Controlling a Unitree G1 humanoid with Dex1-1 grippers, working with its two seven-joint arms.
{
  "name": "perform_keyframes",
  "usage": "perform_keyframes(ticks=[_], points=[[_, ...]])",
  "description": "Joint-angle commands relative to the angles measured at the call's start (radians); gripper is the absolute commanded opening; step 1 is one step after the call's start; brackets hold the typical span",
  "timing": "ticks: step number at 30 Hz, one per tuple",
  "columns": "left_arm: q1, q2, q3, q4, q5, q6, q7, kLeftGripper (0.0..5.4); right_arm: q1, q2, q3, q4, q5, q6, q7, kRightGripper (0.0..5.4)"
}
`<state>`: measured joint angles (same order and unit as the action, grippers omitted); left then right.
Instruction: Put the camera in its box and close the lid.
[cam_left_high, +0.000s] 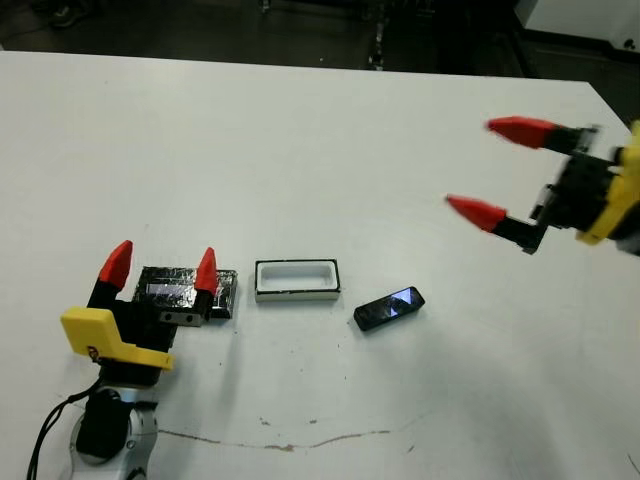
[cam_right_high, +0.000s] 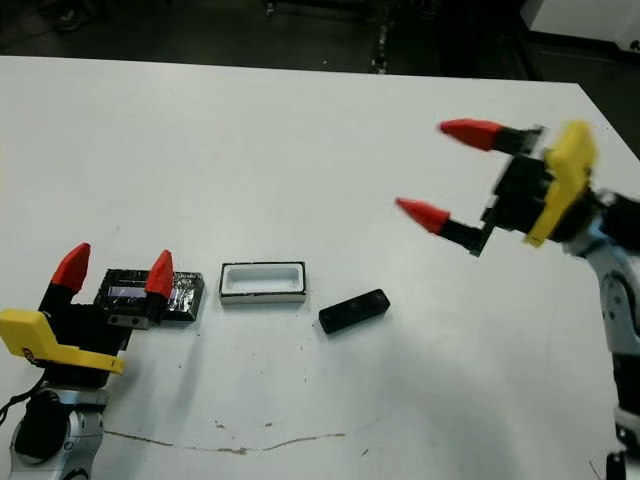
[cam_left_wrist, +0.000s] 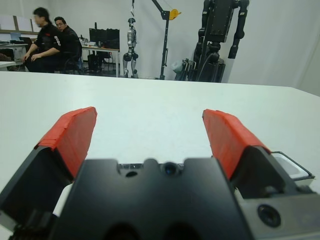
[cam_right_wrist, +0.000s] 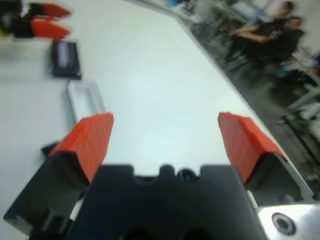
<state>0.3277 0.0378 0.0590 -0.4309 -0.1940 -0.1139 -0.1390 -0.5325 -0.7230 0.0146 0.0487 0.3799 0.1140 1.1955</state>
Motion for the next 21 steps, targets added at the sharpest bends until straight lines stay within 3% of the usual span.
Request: perform_keyframes(ticks=[1, 13, 21], points=[[0.010, 0.007, 0.002, -0.005, 0.006, 0.009, 0.003, 5.39, -0.066, -0.035, 0.075, 0.027, -0.068, -0.039, 0.094, 5.40], [0.009, 0.006, -0.002, -0.018, 0.008, 0.024, 0.006, 5.39, -0.184, -0.002, 0.303, 0.037, -0.169, 0.121, 0.262, 5.40], [0.017, 0.009, -0.002, -0.022, -0.001, 0.026, -0.004, 5.39, -0.167, 0.036, 0.361, 0.031, -0.238, 0.076, 0.260, 5.40]])
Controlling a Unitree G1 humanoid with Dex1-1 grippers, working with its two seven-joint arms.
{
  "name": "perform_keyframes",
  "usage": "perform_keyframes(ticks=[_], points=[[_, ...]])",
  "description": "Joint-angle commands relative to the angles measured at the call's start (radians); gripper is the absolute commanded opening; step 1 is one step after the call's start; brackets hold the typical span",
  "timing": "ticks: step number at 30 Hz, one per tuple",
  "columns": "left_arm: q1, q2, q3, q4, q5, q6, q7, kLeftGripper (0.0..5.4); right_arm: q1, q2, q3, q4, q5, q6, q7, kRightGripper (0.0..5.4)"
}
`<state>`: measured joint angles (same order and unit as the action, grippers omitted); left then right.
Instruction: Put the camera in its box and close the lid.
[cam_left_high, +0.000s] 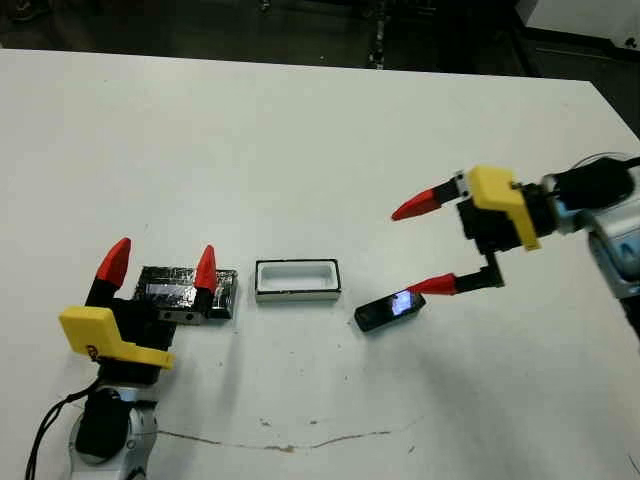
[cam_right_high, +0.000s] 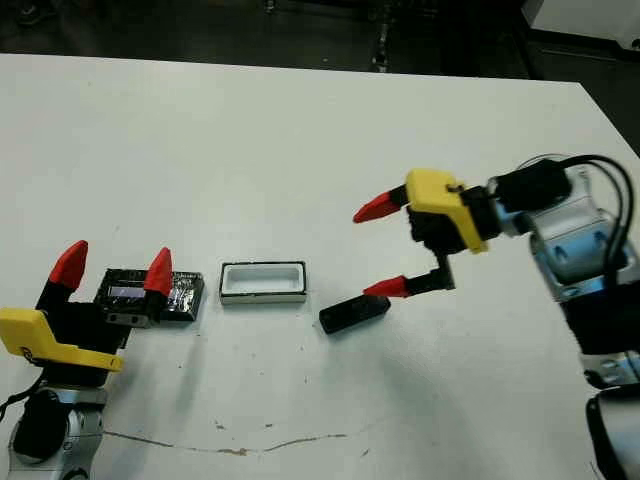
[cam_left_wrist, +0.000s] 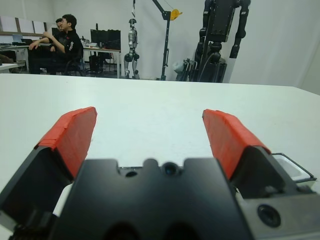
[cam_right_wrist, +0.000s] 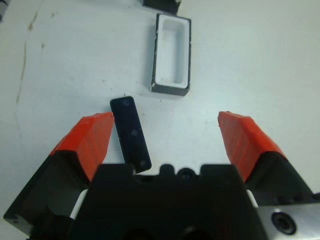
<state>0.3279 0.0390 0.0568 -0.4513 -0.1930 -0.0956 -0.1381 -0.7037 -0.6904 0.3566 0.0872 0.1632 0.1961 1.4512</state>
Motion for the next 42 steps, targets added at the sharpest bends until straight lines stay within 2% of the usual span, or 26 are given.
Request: perform_keyframes(ticks=[1, 5, 16, 21, 24, 32, 35, 40, 42], points=[[0.018, 0.008, 0.001, 0.000, 0.002, 0.004, -0.003, 5.39, 0.004, 0.009, 0.026, -0.004, -0.024, -0.013, 0.010, 5.40], [0.026, 0.004, 0.002, -0.010, -0.005, 0.014, 0.001, 5.39, 0.008, 0.023, 0.046, 0.006, -0.037, -0.059, 0.031, 5.40], [0.023, 0.007, 0.002, 0.000, 0.017, -0.001, 0.003, 5.39, 0.040, 0.045, 0.091, 0.033, -0.051, -0.069, 0.040, 5.40], [0.023, 0.003, 0.003, 0.003, 0.014, -0.003, 0.003, 5.39, 0.053, 0.047, 0.114, 0.024, -0.084, -0.030, 0.026, 5.40], [0.026, 0.002, 0.002, -0.001, 0.003, 0.003, 0.000, 5.39, 0.060, 0.050, 0.117, 0.022, -0.093, -0.030, 0.028, 5.40], [0.025, 0.005, 0.002, 0.000, 0.014, 0.001, 0.004, 5.39, 0.086, 0.083, 0.113, 0.079, -0.076, -0.102, 0.055, 5.40], [0.025, 0.005, 0.001, 0.000, 0.023, -0.001, 0.006, 5.40, 0.101, 0.091, 0.109, 0.089, -0.081, -0.111, 0.043, 5.10], [0.026, 0.003, 0.002, 0.002, 0.022, -0.003, 0.005, 5.40, 0.126, 0.110, 0.096, 0.107, -0.078, -0.139, 0.021, 4.27], [0.027, 0.005, 0.002, 0.003, 0.028, -0.007, 0.004, 5.40, 0.137, 0.110, 0.094, 0.095, -0.086, -0.118, -0.002, 3.98]])
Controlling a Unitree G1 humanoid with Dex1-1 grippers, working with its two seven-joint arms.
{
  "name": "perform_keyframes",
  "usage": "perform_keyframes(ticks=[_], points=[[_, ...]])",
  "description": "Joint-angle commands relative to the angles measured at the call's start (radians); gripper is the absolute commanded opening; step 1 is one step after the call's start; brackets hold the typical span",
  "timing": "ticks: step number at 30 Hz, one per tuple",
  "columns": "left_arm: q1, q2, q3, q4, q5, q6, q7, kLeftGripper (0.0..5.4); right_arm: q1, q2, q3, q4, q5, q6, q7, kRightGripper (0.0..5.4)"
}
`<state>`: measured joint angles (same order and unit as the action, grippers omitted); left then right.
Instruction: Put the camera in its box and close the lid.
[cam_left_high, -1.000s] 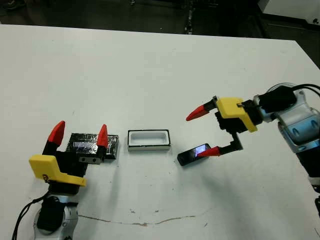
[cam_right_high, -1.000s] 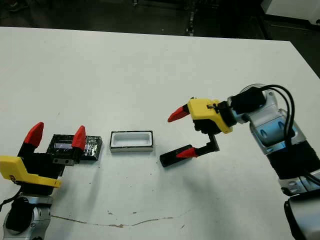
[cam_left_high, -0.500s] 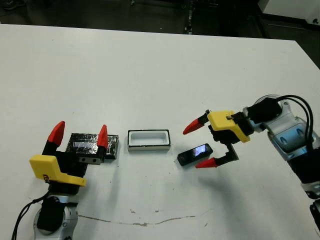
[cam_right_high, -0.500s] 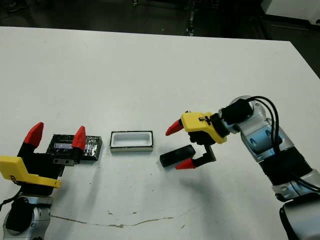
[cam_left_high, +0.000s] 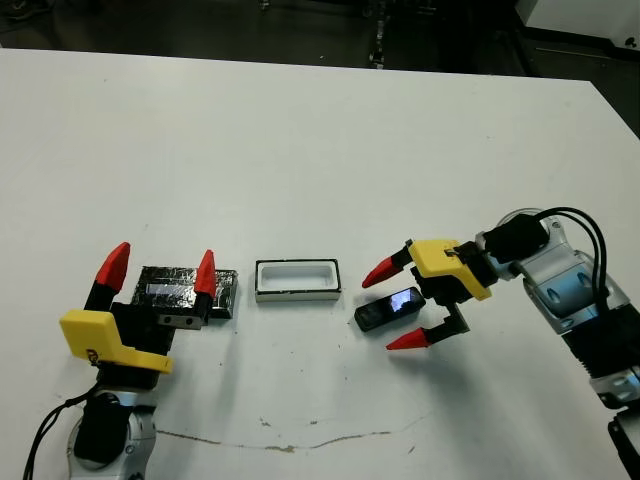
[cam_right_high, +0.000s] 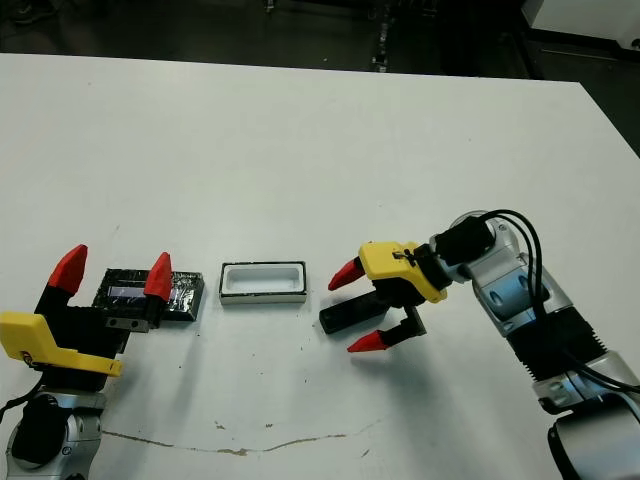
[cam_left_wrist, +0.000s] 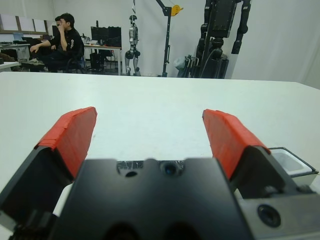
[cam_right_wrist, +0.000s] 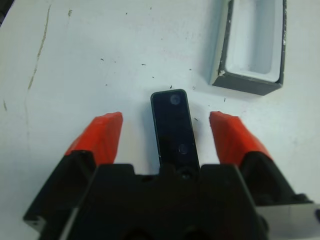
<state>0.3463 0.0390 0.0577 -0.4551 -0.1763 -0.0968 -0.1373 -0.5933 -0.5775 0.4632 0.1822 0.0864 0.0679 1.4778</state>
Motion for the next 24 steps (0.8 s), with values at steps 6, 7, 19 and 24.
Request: perform_keyframes(ticks=[6, 7, 19, 24], points=[[0.009, 0.006, 0.001, 0.005, 0.020, -0.008, 0.003, 5.40, 0.059, -0.010, -0.017, -0.044, -0.028, 0.047, -0.092, 2.97], [0.009, 0.005, 0.002, 0.005, 0.020, -0.009, 0.004, 5.40, 0.065, -0.010, -0.019, -0.051, -0.031, 0.045, -0.102, 2.84], [0.008, 0.000, -0.001, -0.001, -0.005, -0.002, 0.004, 5.40, 0.096, -0.006, -0.048, -0.073, -0.012, 0.043, -0.146, 1.65], [0.009, 0.001, -0.001, -0.001, 0.009, -0.004, 0.010, 5.40, 0.086, -0.009, -0.062, -0.066, -0.001, 0.047, -0.140, 1.65]])
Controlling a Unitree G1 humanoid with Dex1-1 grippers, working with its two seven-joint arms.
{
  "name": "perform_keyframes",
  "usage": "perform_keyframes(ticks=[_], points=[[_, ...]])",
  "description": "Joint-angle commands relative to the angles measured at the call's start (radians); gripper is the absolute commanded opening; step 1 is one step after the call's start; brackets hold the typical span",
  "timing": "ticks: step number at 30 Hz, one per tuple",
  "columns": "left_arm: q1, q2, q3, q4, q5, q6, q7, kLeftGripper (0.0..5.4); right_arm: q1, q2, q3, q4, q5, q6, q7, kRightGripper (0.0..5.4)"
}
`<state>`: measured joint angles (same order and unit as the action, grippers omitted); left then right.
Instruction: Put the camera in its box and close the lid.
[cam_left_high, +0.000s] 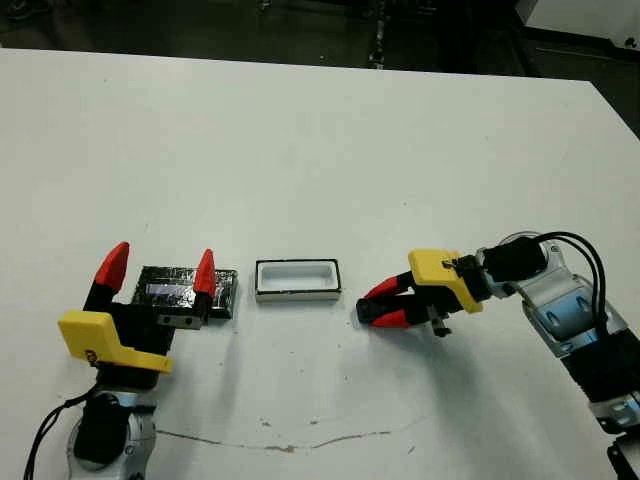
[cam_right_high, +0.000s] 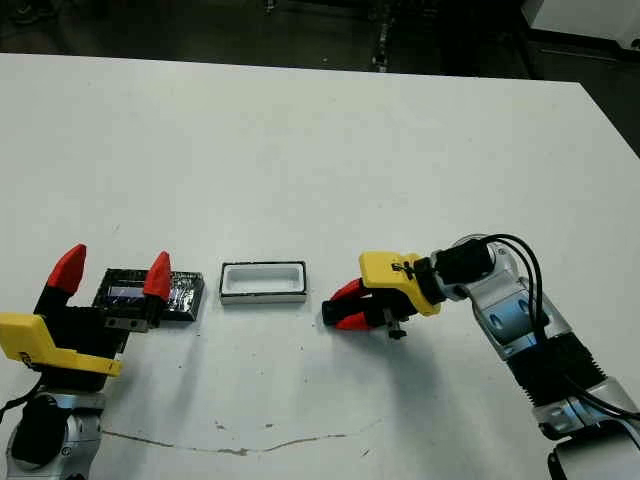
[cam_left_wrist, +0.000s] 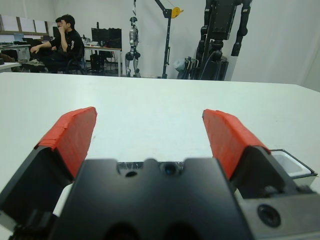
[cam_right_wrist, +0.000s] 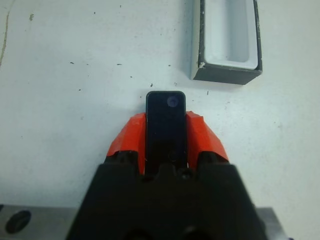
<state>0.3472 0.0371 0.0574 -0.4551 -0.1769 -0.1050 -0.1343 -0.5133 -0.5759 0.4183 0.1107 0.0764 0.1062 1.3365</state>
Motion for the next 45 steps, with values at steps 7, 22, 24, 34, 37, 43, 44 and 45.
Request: perform_keyframes(ticks=[7, 22, 24, 34, 37, 43, 44, 45], points=[[0.007, 0.000, -0.001, 0.002, 0.002, 0.003, 0.005, 5.40, -0.023, -0.014, -0.071, 0.009, 0.038, 0.059, -0.003, 1.65], [0.004, 0.000, -0.004, 0.005, -0.018, 0.001, -0.004, 5.40, -0.293, 0.094, -0.100, 0.211, 0.102, 0.347, 0.008, 1.65], [0.005, 0.002, -0.004, 0.000, -0.016, 0.008, -0.001, 5.40, -0.326, 0.127, -0.107, 0.250, 0.103, 0.337, -0.006, 1.65], [0.003, 0.008, 0.003, -0.005, -0.013, 0.003, -0.001, 5.40, -0.396, 0.296, -0.099, 0.307, 0.104, 0.341, -0.087, 1.65], [0.004, 0.006, 0.005, -0.007, -0.009, 0.004, 0.004, 5.40, -0.386, 0.341, -0.109, 0.312, 0.126, 0.358, -0.090, 1.65], [0.002, 0.003, 0.006, -0.004, -0.011, 0.002, 0.004, 5.40, -0.351, 0.380, -0.103, 0.240, 0.144, 0.406, -0.116, 1.65], [0.000, 0.004, 0.006, -0.001, -0.010, 0.000, 0.003, 5.40, -0.340, 0.384, -0.102, 0.227, 0.151, 0.410, -0.115, 1.65], [-0.002, 0.005, 0.007, 0.001, -0.010, -0.002, 0.002, 5.40, -0.329, 0.387, -0.101, 0.219, 0.157, 0.405, -0.109, 1.65]])
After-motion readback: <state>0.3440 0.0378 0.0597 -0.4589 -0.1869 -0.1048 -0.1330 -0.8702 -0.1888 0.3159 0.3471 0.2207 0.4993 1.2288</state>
